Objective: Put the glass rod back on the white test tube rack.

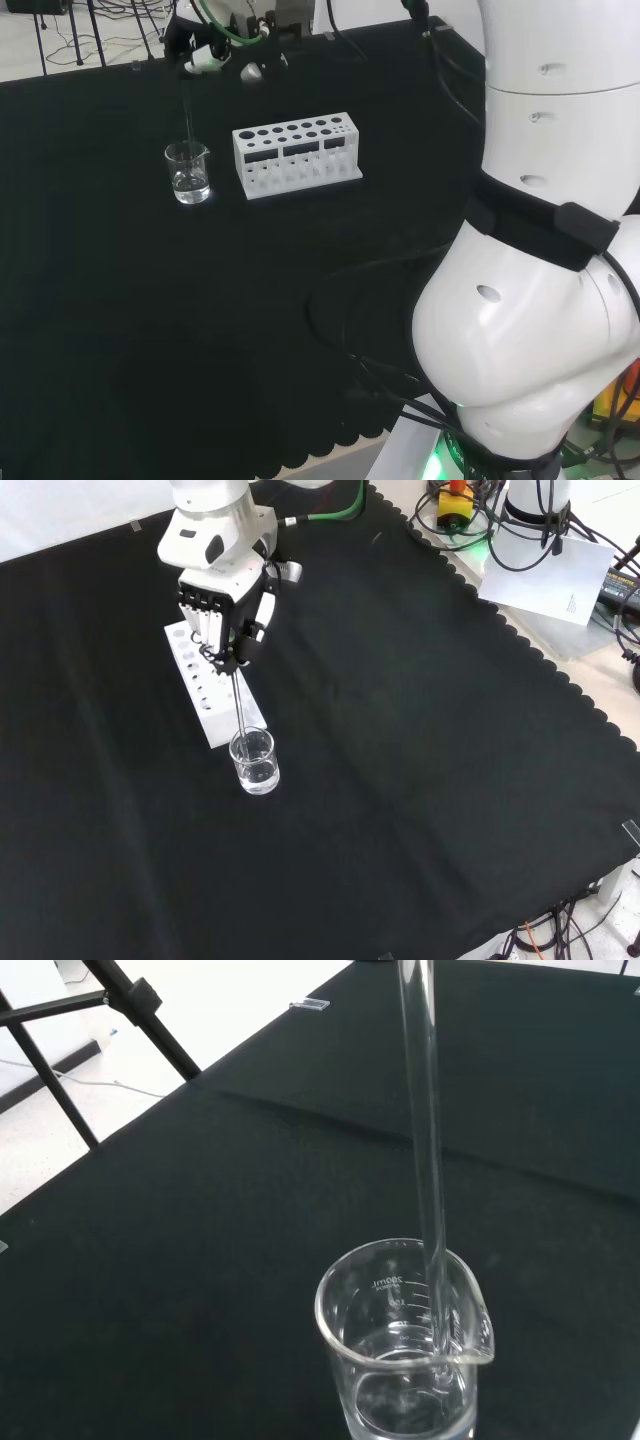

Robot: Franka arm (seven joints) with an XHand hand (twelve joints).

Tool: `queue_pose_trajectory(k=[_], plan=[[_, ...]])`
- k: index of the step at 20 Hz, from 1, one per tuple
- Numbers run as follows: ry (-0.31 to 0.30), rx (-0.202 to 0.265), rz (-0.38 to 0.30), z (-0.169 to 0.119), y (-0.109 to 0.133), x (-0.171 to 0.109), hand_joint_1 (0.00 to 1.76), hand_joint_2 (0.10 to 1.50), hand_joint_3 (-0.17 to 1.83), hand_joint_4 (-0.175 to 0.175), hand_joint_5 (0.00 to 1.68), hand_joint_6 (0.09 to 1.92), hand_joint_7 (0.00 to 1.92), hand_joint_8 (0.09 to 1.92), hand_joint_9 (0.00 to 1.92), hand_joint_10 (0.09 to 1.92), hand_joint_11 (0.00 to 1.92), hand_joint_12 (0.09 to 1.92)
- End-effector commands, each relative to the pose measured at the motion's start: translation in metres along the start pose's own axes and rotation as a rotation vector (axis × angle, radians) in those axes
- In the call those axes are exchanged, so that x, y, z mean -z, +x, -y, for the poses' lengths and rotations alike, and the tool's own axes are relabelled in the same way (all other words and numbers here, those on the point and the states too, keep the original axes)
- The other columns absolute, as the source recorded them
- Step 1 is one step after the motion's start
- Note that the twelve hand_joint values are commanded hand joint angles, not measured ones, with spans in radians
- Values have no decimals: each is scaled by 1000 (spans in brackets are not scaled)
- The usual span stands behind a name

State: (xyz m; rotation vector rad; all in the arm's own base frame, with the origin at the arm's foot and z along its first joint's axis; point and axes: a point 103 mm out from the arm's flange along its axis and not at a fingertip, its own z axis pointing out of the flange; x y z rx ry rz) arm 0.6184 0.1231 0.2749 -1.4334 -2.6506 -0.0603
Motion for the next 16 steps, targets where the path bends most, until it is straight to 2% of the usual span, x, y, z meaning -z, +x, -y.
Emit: queue_pose_trajectory(k=[1,8,16], plan=[[-3,-9,11,15,-12,8,1294,1068,0,-175,1049,598,1144,1039,1570,809,1633,464],[-37,-9,-5,13,-12,16,1294,1068,0,-175,1049,597,1144,1040,1570,809,1633,464],[-84,-19,-5,37,0,62,1294,1068,0,-175,1049,597,1143,1041,1569,809,1633,465]])
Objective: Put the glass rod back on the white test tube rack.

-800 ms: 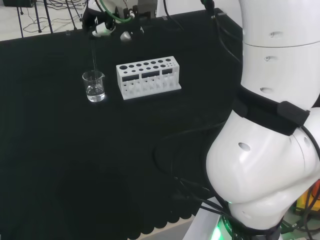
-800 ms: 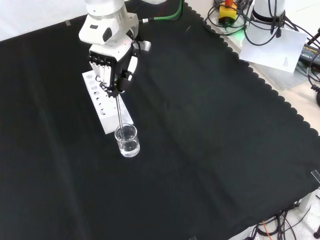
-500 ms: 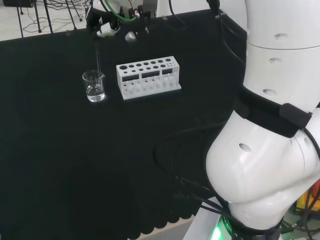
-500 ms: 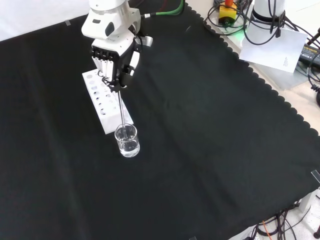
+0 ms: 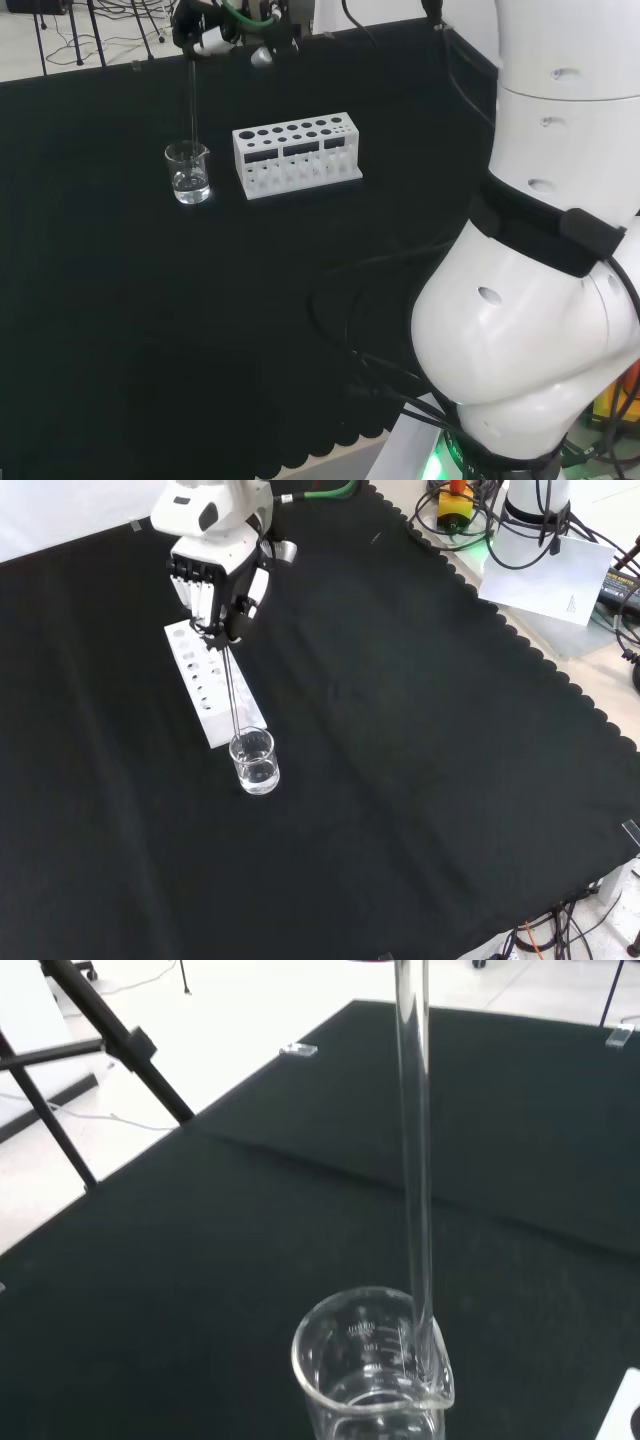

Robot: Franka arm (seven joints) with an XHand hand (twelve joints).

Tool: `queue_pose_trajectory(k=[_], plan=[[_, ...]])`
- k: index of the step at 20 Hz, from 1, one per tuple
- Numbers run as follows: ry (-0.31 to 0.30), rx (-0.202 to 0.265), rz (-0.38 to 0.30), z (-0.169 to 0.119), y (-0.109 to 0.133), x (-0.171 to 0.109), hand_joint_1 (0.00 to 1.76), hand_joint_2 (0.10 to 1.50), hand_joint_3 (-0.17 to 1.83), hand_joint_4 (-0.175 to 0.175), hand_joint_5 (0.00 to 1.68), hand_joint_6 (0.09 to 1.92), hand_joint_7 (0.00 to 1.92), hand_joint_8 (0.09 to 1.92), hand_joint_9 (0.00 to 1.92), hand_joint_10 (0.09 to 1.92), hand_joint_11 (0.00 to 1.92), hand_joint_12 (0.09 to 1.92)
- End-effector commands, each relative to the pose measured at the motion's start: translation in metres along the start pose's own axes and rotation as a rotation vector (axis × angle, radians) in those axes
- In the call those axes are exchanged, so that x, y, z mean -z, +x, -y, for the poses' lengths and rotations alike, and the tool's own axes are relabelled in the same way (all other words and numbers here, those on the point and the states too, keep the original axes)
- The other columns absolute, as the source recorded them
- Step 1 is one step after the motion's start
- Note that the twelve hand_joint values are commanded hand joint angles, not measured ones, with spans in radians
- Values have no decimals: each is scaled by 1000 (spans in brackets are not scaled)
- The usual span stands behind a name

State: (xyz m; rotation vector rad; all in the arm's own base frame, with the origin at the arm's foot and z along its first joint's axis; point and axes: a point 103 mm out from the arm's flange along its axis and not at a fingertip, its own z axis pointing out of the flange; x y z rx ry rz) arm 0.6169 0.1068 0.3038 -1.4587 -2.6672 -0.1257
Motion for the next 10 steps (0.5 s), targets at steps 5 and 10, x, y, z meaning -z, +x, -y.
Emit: queue_pose_trajectory(k=[5,10], plan=[[-50,-54,16,47,3,61,1294,1068,0,-175,1049,596,1143,1041,1569,810,1633,465],[-71,-104,29,65,-16,79,1294,1068,0,-175,1049,596,1143,1042,1569,810,1633,465]])
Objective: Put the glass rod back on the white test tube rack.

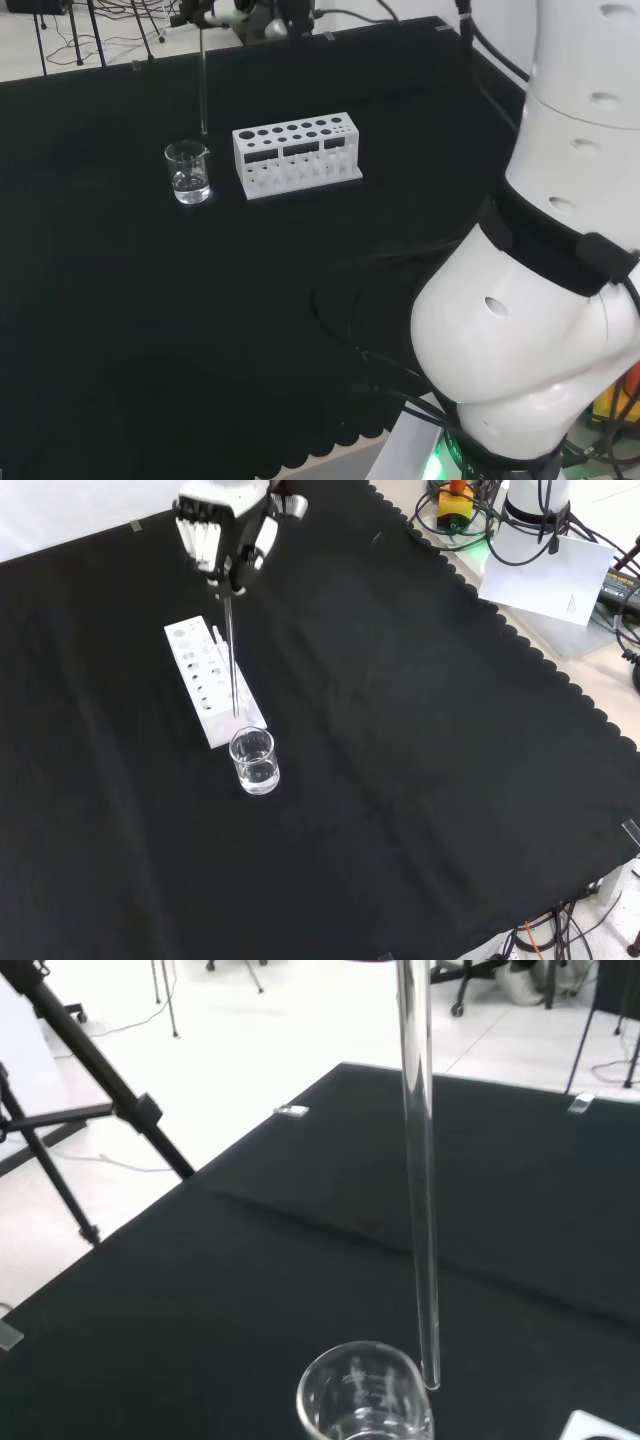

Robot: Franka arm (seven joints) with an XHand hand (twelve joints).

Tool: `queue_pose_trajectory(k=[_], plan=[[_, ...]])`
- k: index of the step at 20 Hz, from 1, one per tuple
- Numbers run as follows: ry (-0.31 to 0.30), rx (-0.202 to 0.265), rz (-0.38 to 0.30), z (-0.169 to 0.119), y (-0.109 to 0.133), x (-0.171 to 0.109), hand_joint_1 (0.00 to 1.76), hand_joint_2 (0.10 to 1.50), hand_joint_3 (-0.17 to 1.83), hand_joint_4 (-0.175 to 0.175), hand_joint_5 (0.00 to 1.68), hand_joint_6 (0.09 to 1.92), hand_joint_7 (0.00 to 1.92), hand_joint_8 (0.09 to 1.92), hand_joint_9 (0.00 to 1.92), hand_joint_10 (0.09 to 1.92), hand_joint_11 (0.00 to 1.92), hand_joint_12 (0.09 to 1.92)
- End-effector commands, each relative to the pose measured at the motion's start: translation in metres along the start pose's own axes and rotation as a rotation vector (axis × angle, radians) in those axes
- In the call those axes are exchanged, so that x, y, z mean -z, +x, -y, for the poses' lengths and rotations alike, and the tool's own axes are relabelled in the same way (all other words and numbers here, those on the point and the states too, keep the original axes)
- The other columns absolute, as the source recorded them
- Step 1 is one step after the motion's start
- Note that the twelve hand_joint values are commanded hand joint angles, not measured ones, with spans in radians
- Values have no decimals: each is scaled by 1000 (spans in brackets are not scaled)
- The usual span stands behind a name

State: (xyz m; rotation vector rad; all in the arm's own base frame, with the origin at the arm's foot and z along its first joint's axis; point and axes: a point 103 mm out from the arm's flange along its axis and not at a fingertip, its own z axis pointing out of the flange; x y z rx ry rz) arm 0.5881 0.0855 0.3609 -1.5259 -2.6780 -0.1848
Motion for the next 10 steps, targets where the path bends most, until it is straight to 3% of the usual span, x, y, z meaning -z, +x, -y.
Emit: queue_pose_trajectory(k=[1,10], plan=[[-14,-85,13,32,-28,25,1294,1068,0,-175,1049,596,1142,1042,1569,810,1633,465],[-21,-190,21,62,-80,32,1294,1068,0,-175,1049,596,1142,1043,1569,810,1632,465]])
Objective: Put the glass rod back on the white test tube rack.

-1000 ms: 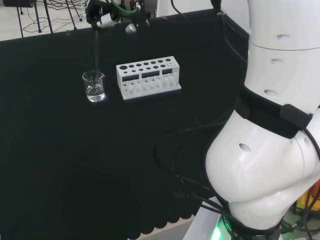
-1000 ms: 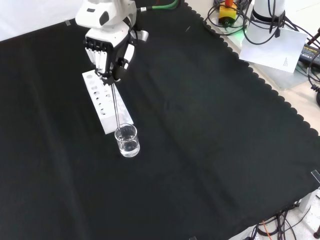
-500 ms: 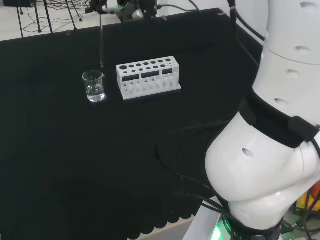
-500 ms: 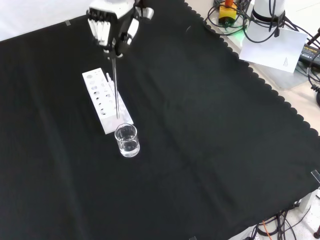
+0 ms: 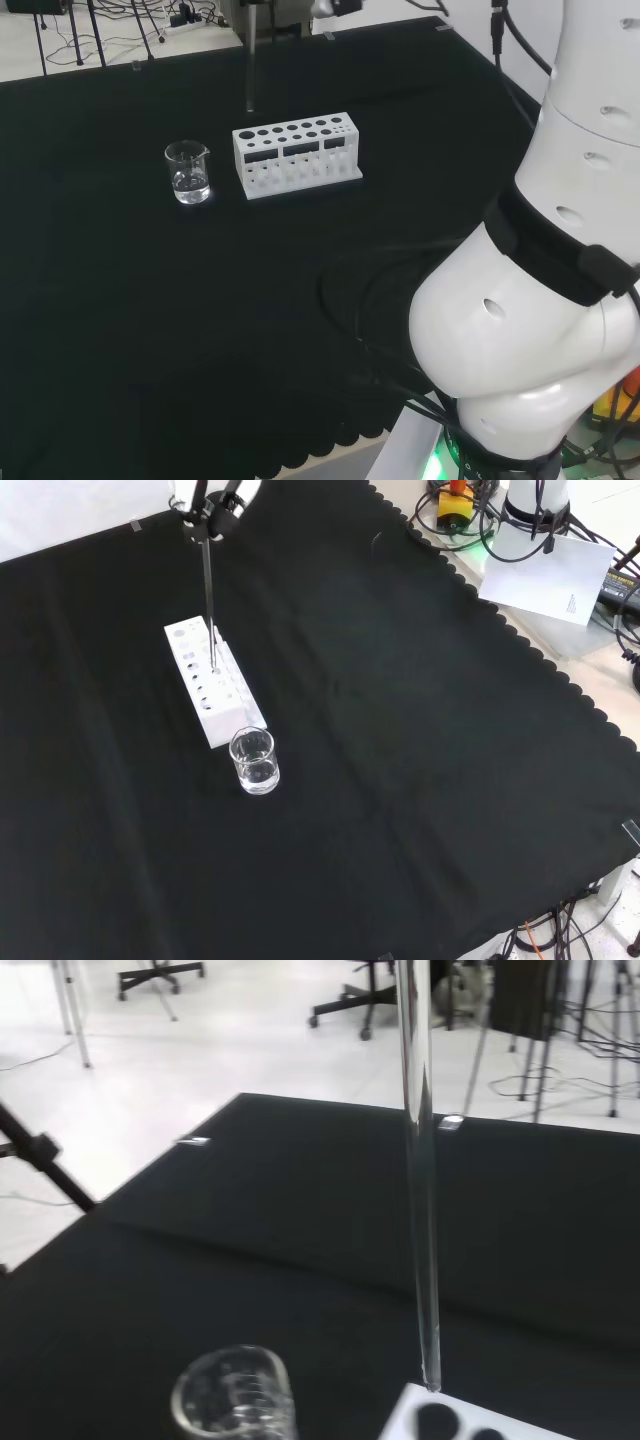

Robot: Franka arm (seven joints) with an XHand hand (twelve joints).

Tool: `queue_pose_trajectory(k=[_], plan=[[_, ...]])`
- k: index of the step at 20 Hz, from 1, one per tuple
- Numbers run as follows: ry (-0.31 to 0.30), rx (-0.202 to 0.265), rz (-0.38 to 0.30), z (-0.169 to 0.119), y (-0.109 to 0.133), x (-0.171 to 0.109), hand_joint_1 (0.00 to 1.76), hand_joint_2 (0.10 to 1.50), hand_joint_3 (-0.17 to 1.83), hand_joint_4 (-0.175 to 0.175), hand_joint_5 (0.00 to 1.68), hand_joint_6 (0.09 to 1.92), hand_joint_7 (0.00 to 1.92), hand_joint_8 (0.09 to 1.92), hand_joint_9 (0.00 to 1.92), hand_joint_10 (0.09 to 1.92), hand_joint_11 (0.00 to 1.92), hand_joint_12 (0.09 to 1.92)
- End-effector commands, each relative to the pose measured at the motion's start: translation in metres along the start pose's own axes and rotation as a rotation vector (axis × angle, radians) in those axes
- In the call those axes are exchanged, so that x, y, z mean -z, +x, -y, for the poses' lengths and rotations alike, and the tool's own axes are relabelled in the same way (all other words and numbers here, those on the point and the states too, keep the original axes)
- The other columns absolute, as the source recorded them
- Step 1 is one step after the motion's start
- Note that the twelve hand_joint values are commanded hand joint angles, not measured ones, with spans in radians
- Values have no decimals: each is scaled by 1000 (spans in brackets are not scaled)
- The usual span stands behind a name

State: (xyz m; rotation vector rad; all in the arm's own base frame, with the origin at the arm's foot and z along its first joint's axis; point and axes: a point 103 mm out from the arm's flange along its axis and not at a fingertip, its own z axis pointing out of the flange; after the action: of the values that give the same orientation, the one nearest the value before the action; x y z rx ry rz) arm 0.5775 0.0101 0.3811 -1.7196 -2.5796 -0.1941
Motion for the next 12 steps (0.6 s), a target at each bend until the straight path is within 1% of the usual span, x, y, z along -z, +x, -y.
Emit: queue_pose_trajectory(k=[1,6,8,10,12], plan=[[-1,-58,5,14,-30,3,1294,1068,0,-175,1049,596,1142,1043,1569,810,1632,465],[0,-93,4,15,-47,0,1294,1068,0,-175,1049,596,1142,1043,1568,811,1632,466],[-7,-112,-23,14,-52,-5,1294,1068,0,-175,1049,596,1142,1043,1568,811,1632,466],[-9,-116,-27,12,-55,-9,1294,1068,0,-175,1049,596,1142,1043,1568,811,1632,466],[-5,-110,-22,8,-56,-14,1294,1068,0,-175,1049,596,1142,1043,1568,811,1632,466]])
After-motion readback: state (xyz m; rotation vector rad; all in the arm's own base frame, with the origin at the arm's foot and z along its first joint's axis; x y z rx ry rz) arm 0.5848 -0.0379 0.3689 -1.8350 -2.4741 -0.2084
